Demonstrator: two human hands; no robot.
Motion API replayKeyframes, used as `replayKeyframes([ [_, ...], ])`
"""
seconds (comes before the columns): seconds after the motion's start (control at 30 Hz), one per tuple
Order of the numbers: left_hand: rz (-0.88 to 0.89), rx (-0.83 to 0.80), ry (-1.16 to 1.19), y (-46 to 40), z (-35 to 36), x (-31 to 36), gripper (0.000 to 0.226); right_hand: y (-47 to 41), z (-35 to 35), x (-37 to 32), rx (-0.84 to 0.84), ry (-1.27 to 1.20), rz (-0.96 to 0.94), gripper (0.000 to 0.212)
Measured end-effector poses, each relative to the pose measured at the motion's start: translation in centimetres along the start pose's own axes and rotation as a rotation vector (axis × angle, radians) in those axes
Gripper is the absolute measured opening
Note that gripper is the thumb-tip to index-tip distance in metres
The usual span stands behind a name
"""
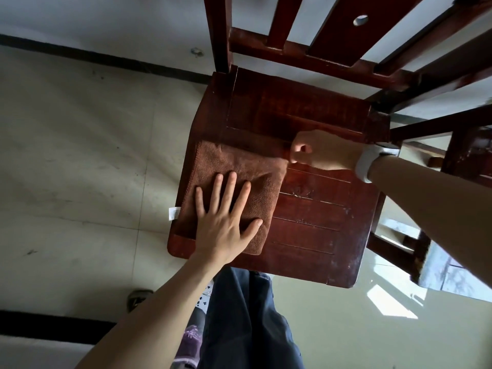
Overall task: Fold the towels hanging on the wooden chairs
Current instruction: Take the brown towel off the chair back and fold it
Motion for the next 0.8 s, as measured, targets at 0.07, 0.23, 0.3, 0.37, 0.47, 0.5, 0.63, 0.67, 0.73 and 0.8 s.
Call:
replayKeyframes([
  [0.07,-0.004,0.005,-0.008,0.0,0.0,0.1,0.073,0.5,-0.4,1.1,0.055,-0.069,0.016,0.013],
  [0.23,0.001,-0.014,-0.005,0.0,0.0,0.1,0.073,1.4,2.6,-0.1,-0.017,-0.28,-0.051,0.014],
  [0.3,0.006,-0.024,-0.007,0.0,-0.1,0.0,0.073,1.3,2.8,-0.3,0.048,-0.189,-0.046,0.012],
  [0.37,0.004,-0.035,-0.006,-0.1,-0.4,0.1,0.073,1.1,2.0,0.0,0.19,0.074,0.028,0.016],
  [0.47,-0.008,-0.029,0.035,-0.7,-1.6,-0.2,0.065,2.3,1.2,-0.4,0.567,0.135,-0.013,0.021],
  [0.5,-0.007,-0.001,0.052,-1.0,-2.1,-0.5,0.059,3.0,1.5,-1.0,0.671,0.118,-0.118,0.022],
  [0.63,0.072,0.119,-0.015,-2.8,-3.0,-2.2,0.049,4.6,7.0,-3.3,0.667,0.439,-0.434,0.042],
  [0.67,0.082,0.113,-0.045,-3.3,-2.8,-2.7,0.05,4.5,8.7,-3.6,0.586,0.524,-0.396,0.047],
  [0.73,0.079,0.055,-0.077,-4.2,-2.3,-3.6,0.053,4.2,10.9,-3.4,0.471,0.614,-0.213,0.056],
  [0.8,0.099,-0.025,-0.076,-4.7,-1.7,-4.4,0.055,3.9,11.7,-2.3,0.426,0.609,-0.064,0.063],
])
Point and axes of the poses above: each hand's wrist, its own y-axis away from the middle knuckle, its own z-axis out of the palm, x = y × z, the point moved 1 cm from there along -y, towards the middle knuckle, and after that the axes turned 12 degrees about -y, right-handed, at the moved point
